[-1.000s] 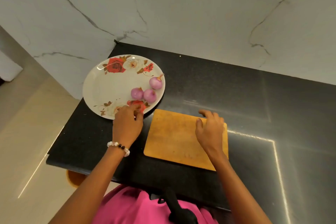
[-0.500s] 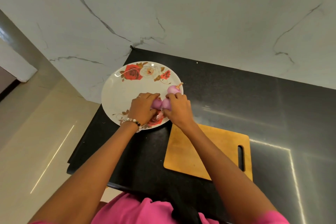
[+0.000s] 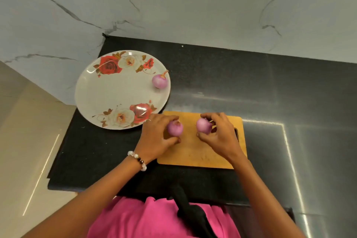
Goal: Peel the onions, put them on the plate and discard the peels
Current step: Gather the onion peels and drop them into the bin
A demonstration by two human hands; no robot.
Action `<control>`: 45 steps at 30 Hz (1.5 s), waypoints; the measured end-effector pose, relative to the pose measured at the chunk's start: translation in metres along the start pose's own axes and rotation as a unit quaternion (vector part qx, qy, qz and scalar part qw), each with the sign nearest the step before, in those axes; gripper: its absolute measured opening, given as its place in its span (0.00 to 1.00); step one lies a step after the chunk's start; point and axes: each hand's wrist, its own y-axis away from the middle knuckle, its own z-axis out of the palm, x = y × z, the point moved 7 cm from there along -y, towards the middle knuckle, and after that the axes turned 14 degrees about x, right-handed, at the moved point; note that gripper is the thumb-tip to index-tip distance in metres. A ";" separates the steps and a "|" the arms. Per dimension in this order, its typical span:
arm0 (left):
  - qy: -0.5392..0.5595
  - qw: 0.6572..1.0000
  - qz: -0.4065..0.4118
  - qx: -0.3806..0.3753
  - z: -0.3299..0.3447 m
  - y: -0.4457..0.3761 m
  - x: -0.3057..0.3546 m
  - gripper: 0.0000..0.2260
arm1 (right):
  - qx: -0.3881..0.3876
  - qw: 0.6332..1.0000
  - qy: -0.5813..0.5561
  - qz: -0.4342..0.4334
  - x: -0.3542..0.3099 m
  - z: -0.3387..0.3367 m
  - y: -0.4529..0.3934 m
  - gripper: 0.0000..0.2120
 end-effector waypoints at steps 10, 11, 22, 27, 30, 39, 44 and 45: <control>-0.078 0.997 0.009 0.017 0.029 0.027 0.013 0.29 | -0.010 1.000 0.008 0.011 0.024 0.003 0.049 0.29; -0.082 0.996 0.012 0.013 0.029 0.028 0.012 0.30 | -0.020 1.000 0.017 0.011 0.025 0.005 0.049 0.31; 0.071 0.987 -0.030 0.141 -0.030 -0.004 0.006 0.13 | 0.000 0.997 -0.018 -0.076 -0.049 0.012 -0.051 0.21; 0.059 0.950 -0.154 0.266 -0.079 -0.032 -0.026 0.05 | -0.044 0.992 0.049 -0.111 -0.085 0.083 -0.119 0.22; 0.036 0.941 -0.178 0.284 -0.092 -0.045 -0.043 0.06 | -0.120 0.955 0.193 -0.191 -0.101 0.129 -0.137 0.31; 0.034 0.944 -0.177 0.277 -0.086 -0.062 -0.050 0.07 | -0.108 0.962 0.188 -0.165 -0.099 0.128 -0.133 0.27; 0.041 0.950 -0.172 0.256 -0.070 -0.067 -0.043 0.07 | -0.131 0.981 0.120 -0.079 -0.066 0.057 -0.086 0.26; 0.043 0.951 -0.171 0.253 -0.066 -0.068 -0.041 0.07 | -0.141 0.980 0.126 -0.063 -0.056 0.043 -0.074 0.27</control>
